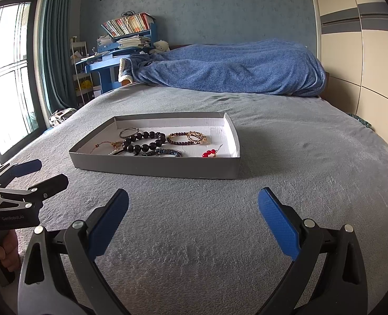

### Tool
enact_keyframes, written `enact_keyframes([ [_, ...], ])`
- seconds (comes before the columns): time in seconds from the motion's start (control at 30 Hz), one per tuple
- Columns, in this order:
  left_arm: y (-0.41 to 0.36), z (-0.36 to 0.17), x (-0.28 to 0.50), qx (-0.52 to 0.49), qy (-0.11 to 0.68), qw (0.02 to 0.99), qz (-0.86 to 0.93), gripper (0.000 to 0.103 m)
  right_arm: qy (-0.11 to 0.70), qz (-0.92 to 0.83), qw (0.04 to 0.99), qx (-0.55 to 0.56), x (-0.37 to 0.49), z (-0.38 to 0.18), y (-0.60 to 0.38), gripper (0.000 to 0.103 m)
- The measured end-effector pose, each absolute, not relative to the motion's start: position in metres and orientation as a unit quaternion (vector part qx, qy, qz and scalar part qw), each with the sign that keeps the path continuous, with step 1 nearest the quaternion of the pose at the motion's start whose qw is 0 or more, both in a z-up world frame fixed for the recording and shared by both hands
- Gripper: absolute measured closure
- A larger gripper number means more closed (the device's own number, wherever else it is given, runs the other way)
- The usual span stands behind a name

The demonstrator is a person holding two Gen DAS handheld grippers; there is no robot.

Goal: Organize jewelry

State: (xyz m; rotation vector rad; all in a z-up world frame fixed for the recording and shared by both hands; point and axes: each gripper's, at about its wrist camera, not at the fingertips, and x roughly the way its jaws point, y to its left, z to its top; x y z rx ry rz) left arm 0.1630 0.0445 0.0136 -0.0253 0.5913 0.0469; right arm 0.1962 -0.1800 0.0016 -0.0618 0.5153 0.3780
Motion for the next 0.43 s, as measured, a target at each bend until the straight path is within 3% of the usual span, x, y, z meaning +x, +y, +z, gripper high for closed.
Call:
enact_keyframes([
  [0.43,0.0480,0.0084,0.1662,-0.021,0.299,0.954,0.023,0.005,0.258,0.184,0.948,-0.034,0.1978,-0.0025,-0.1792,0.005],
])
